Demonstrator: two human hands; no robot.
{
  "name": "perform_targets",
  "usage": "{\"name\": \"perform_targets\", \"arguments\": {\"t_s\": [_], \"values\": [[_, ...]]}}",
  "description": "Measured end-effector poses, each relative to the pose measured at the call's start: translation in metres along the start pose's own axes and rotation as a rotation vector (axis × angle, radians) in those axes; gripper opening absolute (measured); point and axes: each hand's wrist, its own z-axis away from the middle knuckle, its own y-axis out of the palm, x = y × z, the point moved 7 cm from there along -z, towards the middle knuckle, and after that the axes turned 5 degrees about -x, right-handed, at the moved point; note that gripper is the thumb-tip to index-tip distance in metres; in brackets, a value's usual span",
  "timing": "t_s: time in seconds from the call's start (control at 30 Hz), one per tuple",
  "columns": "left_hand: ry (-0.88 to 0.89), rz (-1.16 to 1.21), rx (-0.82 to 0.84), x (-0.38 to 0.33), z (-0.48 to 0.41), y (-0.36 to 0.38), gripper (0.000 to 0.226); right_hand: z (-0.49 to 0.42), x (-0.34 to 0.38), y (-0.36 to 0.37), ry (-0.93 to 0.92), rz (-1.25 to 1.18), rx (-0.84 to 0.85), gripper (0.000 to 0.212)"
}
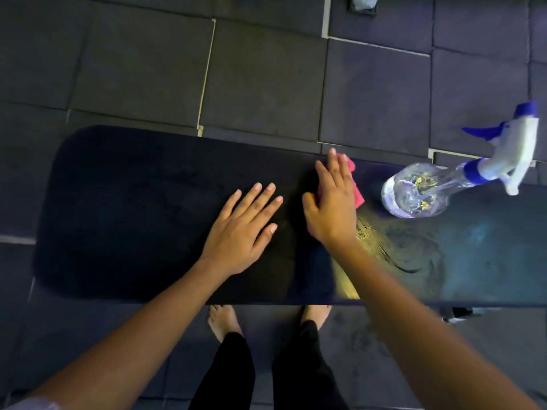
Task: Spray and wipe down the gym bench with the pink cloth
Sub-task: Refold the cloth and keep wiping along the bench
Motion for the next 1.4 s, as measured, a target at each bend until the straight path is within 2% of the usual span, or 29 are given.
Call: {"name": "perform_targets", "arguments": {"t_s": [0.07, 0.13, 0.23, 0.3, 0.37, 0.4, 0.5, 0.6, 0.77, 0.87, 0.97, 1.03, 1.1, 1.17, 1.23, 1.33, 1.4], "values": [[0.0, 0.016, -0.014, 0.0, 0.0, 0.0, 0.05, 0.017, -0.011, -0.008, 0.039, 0.033, -0.029, 0.074], [-0.006, 0.036, -0.038, -0.001, 0.0, -0.001, 0.05, 0.03, -0.018, -0.016, 0.099, -0.073, -0.049, 0.091], [-0.002, 0.049, -0.062, -0.003, 0.001, -0.003, 0.05, 0.043, -0.022, -0.037, 0.103, -0.117, -0.176, 0.106], [-0.006, 0.069, -0.088, -0.005, -0.001, -0.006, 0.05, 0.052, -0.026, -0.046, 0.076, -0.077, -0.217, 0.089], [-0.025, 0.125, -0.147, -0.011, -0.004, -0.013, 0.049, 0.058, -0.03, -0.045, 0.045, -0.074, -0.134, 0.07], [-0.016, 0.149, -0.185, -0.019, -0.006, -0.018, 0.048, 0.058, -0.032, -0.044, 0.025, -0.086, -0.071, 0.067], [0.086, 0.172, -0.155, -0.057, -0.013, -0.017, 0.057, 0.056, -0.038, -0.041, -0.051, -0.106, 0.109, 0.075], [0.074, 0.171, -0.117, -0.075, -0.02, -0.01, 0.053, 0.051, -0.043, -0.042, -0.157, -0.009, 0.156, 0.077], [0.038, 0.299, -0.19, -0.077, -0.053, -0.022, 0.026, 0.028, -0.025, -0.048, -0.392, 0.18, 0.036, 0.052], [-0.049, 0.456, -0.263, -0.07, -0.077, -0.047, 0.02, -0.003, -0.006, -0.06, -0.392, 0.139, 0.024, 0.045], [-0.118, 0.608, -0.392, -0.056, -0.11, -0.083, 0.019, -0.037, 0.009, -0.099, -0.356, 0.166, -0.174, 0.034], [-0.079, 0.651, -0.47, -0.053, -0.127, -0.106, 0.02, -0.048, 0.017, -0.123, -0.366, 0.166, -0.296, 0.03], [0.006, 0.618, -0.489, -0.056, -0.133, -0.117, 0.022, -0.045, 0.022, -0.133, -0.412, 0.151, -0.344, 0.028], [0.072, 0.555, -0.445, -0.059, -0.126, -0.113, 0.024, -0.03, 0.018, -0.127, -0.433, 0.158, -0.295, 0.025], [0.117, 0.472, -0.341, -0.061, -0.107, -0.096, 0.025, -0.01, 0.007, -0.111, -0.4, 0.194, -0.151, 0.028], [0.183, 0.338, -0.164, -0.063, -0.065, -0.059, 0.023, 0.028, -0.018, -0.073, -0.312, 0.338, 0.221, 0.036], [0.196, 0.291, -0.086, -0.063, -0.039, -0.039, 0.024, 0.051, -0.031, -0.058, -0.184, 0.263, 0.428, 0.042]]}}
